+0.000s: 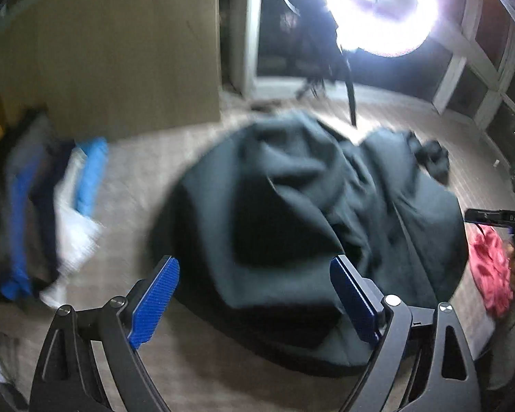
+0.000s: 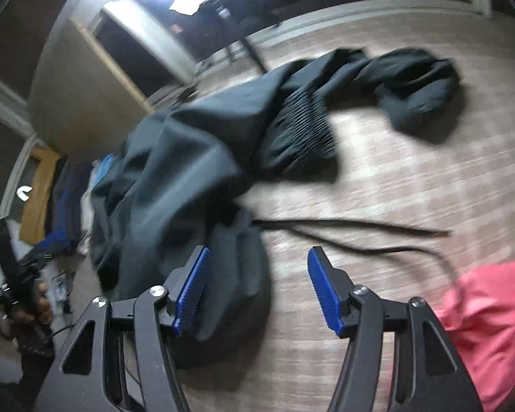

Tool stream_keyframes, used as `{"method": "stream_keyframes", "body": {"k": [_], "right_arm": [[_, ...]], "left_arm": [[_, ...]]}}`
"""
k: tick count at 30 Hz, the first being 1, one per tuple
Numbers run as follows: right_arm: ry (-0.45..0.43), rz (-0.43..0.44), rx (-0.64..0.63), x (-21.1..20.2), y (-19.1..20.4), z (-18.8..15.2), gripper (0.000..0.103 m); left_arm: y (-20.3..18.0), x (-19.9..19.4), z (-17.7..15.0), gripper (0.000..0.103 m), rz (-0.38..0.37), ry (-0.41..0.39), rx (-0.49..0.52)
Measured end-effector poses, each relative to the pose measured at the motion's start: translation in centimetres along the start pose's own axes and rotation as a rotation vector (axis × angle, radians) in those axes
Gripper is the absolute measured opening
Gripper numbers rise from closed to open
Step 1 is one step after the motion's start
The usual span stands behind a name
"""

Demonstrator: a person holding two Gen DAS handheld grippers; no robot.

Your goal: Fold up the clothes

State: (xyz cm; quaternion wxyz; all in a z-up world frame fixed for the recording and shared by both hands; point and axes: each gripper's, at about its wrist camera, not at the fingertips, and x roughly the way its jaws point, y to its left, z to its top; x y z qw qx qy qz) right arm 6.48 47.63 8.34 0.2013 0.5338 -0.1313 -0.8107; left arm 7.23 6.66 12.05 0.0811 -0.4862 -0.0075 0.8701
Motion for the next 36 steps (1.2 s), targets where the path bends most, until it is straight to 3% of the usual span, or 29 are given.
{"method": "stream_keyframes", "body": {"k": [4,7,8,9,10,11,12,18,23,27,30,32,33,35,36], "right_arm": [[0.023,0.006,-0.086,1.9,2.1,-0.1,0.070],[0.041,0.010,-0.151,3.4,3.7,-0.1,0.069],[0.046,0.012,-0.172,3.9,4.3,-0.2,0.062],[0.052,0.013,-0.194,4.3,4.8,-0.2,0.048],[0.058,0.015,-0.215,4.8,5.3,-0.2,0.016],[0.064,0.016,-0.237,5.3,5.9,-0.2,0.014],[0.049,0.024,-0.243,5.1,6.1,-0.2,0.014],[-0.214,0.092,-0.206,-4.2,6.5,0.4,0.007],[-0.484,0.106,-0.228,-15.9,8.4,1.3,0.006],[-0.655,0.090,-0.324,-24.6,12.1,1.9,0.006],[-0.705,0.063,-0.425,-27.3,16.6,3.3,0.006],[-0.678,0.054,-0.491,-26.2,20.1,5.3,0.006],[-0.614,0.080,-0.509,-23.9,21.8,6.9,0.006],[-0.418,0.121,-0.536,-17.2,25.2,9.9,0.010],[-0.304,0.081,-0.551,-13.2,26.5,10.6,0.011]], "left_arm": [[-1.0,3.1,-1.9,0.089,-0.064,0.111,-0.034],[-2.4,5.0,-2.5,0.089,-0.026,0.138,0.009],[-2.8,5.5,-2.6,0.083,-0.011,0.143,0.026],[-3.0,6.0,-2.5,0.063,-0.009,0.150,0.034],[-3.2,6.4,-2.4,0.047,-0.021,0.161,0.031],[-3.2,6.8,-2.3,0.014,-0.040,0.173,0.020],[-3.0,6.9,-2.1,0.001,-0.073,0.182,-0.003],[-3.6,1.6,-0.4,0.000,-0.220,0.088,-0.016],[-9.2,-5.9,1.9,0.000,-0.404,-0.036,0.083],[-12.8,-10.6,3.0,0.000,-0.616,-0.109,0.117],[-12.9,-12.5,2.5,0.000,-0.715,-0.130,0.087],[-11.1,-12.6,1.5,0.000,-0.656,-0.152,0.057],[-9.9,-12.1,0.8,0.001,-0.609,-0.152,0.042],[-7.1,-10.0,-0.8,0.007,-0.445,-0.128,-0.013],[-5.6,-8.7,-1.6,0.007,-0.347,-0.111,-0.046]]}}
